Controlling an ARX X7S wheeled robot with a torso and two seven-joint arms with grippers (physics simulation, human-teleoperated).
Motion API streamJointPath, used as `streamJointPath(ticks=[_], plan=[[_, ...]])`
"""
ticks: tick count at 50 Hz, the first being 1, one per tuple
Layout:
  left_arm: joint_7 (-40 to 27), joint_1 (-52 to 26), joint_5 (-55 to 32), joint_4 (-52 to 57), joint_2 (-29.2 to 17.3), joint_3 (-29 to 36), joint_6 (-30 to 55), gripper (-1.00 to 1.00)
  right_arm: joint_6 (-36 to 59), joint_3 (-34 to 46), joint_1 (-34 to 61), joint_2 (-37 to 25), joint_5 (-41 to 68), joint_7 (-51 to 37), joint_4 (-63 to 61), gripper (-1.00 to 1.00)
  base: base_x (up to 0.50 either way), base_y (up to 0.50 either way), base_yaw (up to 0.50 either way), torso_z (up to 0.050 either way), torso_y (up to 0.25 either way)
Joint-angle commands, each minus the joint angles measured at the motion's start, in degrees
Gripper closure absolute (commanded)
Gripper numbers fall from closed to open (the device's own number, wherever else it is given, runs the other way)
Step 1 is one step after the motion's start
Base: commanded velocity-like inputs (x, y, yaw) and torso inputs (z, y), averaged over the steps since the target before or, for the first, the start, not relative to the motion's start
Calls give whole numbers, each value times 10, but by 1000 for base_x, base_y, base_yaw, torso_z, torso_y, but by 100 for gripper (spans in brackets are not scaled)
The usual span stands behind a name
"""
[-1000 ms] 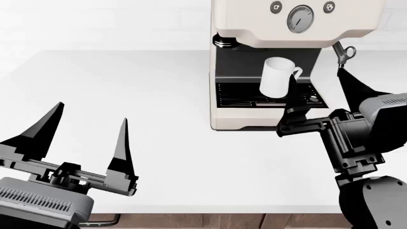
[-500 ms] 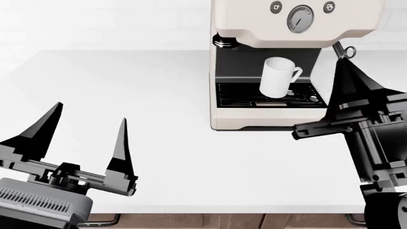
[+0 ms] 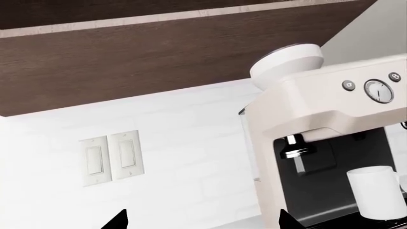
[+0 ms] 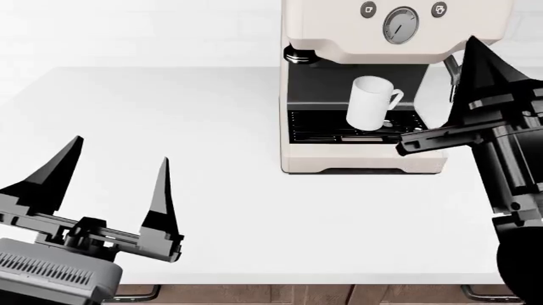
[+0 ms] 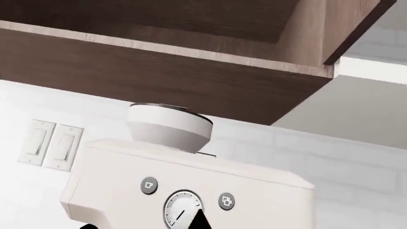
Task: Pick the mug from the cabinet, place it under the coffee machine dispenser, and press the start button.
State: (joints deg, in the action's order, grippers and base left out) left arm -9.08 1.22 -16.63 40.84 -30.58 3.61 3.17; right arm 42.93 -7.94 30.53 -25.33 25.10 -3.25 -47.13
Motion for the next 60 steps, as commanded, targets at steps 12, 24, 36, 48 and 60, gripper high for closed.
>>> streamJointPath(ticks=[12,24,36,48,60], plan=[[-3,4,0,1,-3,-1,-2,-100,23,66,99,-22,-21,13,91,100,0,0,0,0,0],[-4,3,1,-3,-3,0,-4,-100,34,74,128,-27,-22,10,95,100,0,0,0,0,0],[-7,7,0,3,-6,-2,-3,-100,33,95,135,-27,-28,13,109,100,0,0,0,0,0],[-8,5,0,4,-8,-1,-2,-100,35,97,145,-30,-36,6,130,100,0,0,0,0,0],[-10,8,0,5,-9,-2,-3,-100,25,112,150,-28,-45,8,157,100,0,0,0,0,0]])
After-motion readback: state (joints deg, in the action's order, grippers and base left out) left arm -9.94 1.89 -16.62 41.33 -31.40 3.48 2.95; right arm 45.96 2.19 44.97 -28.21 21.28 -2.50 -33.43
